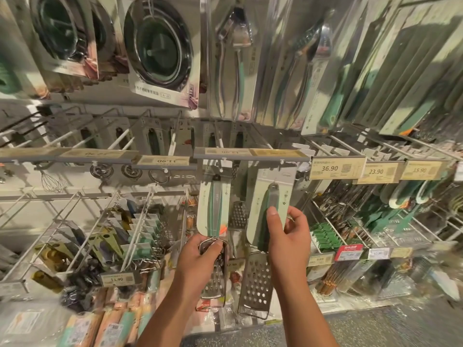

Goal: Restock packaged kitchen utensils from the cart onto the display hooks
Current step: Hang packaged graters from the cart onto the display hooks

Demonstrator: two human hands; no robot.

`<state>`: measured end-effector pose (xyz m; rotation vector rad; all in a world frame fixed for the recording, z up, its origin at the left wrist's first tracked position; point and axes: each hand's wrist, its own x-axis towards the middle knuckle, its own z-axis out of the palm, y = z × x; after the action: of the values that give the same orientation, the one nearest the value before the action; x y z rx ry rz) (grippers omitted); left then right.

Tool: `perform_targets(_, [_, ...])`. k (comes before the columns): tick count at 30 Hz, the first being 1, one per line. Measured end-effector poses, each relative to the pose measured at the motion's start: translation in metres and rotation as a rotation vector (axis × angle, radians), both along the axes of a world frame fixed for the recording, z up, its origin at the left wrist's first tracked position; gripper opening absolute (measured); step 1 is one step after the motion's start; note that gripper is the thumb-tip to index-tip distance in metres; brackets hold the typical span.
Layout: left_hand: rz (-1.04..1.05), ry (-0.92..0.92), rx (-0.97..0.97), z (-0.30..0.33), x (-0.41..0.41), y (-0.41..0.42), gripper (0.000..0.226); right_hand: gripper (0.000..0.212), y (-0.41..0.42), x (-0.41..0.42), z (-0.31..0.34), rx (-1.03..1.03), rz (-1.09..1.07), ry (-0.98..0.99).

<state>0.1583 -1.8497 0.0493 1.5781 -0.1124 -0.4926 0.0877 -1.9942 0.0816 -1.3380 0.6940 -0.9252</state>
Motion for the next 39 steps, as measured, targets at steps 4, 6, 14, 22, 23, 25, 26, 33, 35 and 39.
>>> perform_targets(4, [-0.033,-0.024,0.04,-0.003,0.005,0.006,0.016,0.024,-0.004,0.001,0.003,-0.023,-0.039,0.024])
perform_targets(6, [-0.031,-0.023,0.031,-0.004,0.007,0.008,0.013,0.019,-0.007,0.001,0.002,-0.033,-0.032,0.034])
perform_targets(14, [-0.024,-0.028,0.014,-0.004,0.005,0.01,0.011,0.03,-0.003,0.005,-0.003,-0.027,-0.077,0.088])
perform_targets(22, [-0.018,-0.04,0.019,0.0,0.001,0.011,0.002,0.037,-0.019,0.029,0.01,0.042,-0.051,0.209])
perform_targets(23, [-0.022,-0.04,0.014,-0.001,0.0,0.011,0.004,0.039,-0.024,0.035,0.011,0.074,-0.023,0.24])
perform_targets(25, [-0.03,-0.038,0.018,-0.001,-0.001,0.012,0.01,0.048,-0.029,0.043,0.016,0.175,0.058,0.27])
perform_targets(26, [-0.031,-0.037,0.028,-0.001,-0.002,0.012,0.013,0.053,-0.031,0.047,0.016,0.208,0.086,0.299])
perform_targets(33, [-0.029,-0.037,0.023,0.002,0.0,0.021,0.019,0.045,-0.021,0.04,0.0,0.333,0.138,0.316])
perform_targets(35, [-0.052,-0.015,0.008,0.002,-0.002,0.021,0.017,0.031,-0.011,0.034,0.002,0.33,0.206,0.305])
perform_targets(39, [-0.11,0.008,-0.032,0.008,-0.009,0.014,0.002,0.029,0.006,0.029,0.016,0.243,0.391,0.268])
